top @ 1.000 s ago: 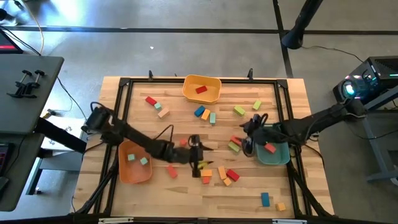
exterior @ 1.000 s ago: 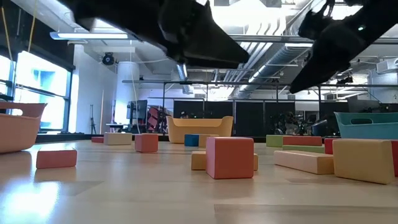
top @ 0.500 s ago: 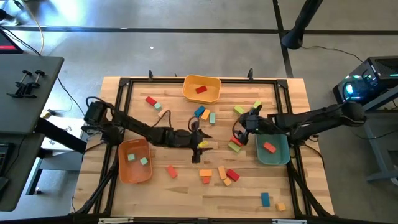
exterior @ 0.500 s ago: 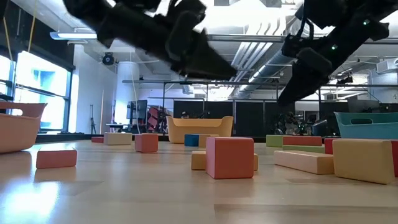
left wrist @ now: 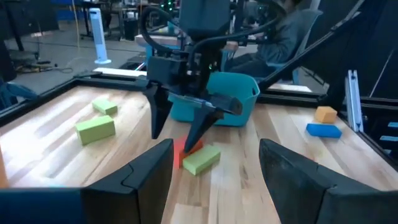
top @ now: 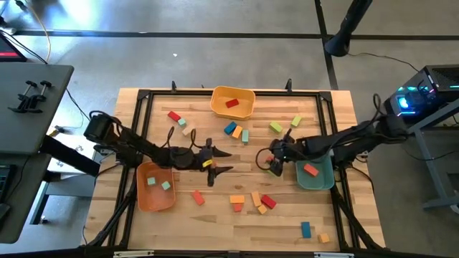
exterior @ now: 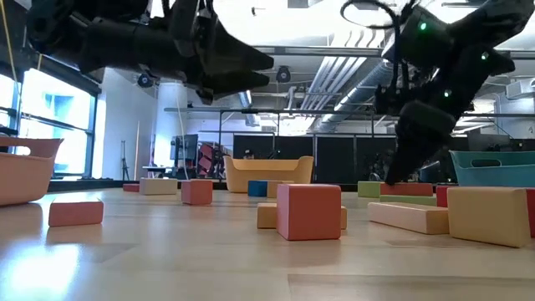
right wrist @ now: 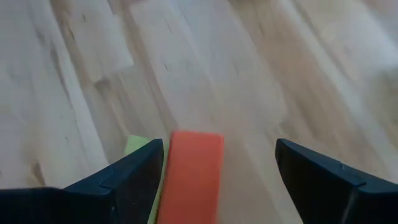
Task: Sort blocks by size
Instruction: Put the thick orange rectangular block into the green bin
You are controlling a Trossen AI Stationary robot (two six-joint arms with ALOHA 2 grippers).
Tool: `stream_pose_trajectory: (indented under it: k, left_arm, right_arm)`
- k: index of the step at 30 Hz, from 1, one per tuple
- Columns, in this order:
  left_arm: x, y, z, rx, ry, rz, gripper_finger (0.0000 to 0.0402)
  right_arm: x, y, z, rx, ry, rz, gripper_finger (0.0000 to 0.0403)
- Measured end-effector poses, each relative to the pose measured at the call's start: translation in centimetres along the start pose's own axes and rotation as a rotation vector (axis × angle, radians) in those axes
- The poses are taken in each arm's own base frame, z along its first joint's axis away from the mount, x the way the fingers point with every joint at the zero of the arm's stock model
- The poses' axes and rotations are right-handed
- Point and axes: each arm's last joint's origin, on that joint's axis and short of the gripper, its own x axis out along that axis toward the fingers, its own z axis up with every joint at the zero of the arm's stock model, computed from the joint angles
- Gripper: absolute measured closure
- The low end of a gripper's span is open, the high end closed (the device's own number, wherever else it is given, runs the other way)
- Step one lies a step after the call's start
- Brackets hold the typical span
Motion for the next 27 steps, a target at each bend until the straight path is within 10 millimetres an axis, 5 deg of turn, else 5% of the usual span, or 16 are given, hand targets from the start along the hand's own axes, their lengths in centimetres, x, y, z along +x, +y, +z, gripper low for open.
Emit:
stream_pose_trajectory:
  k: [13, 16, 20, 27]
  left_arm:
    - [-0.4, -0.9, -0.3, 0.020, 0.009, -0.002, 0.0177]
    - [-0.4, -0.9, -0.3, 0.020, 0.009, -0.001, 0.0177]
    - [-0.4, -0.8, -0.4, 0.022, 0.017, 0.014, 0.0177]
    - [-0.4, -0.9, -0.5, 0.010, 0.027, 0.016, 0.0177]
  right_arm:
    - [1.0, -0.1, -0.8, 0.020, 0.096, -0.025, 0.0265]
    - [0.6, 0.1, -0.4, 0.019, 0.091, -0.021, 0.0274]
    - [-1.4, 0.9, 1.0, -0.003, 0.036, -0.036, 0.0274]
    - [-7.6, 2.8, 1.8, -0.045, 0.031, -0.085, 0.0274]
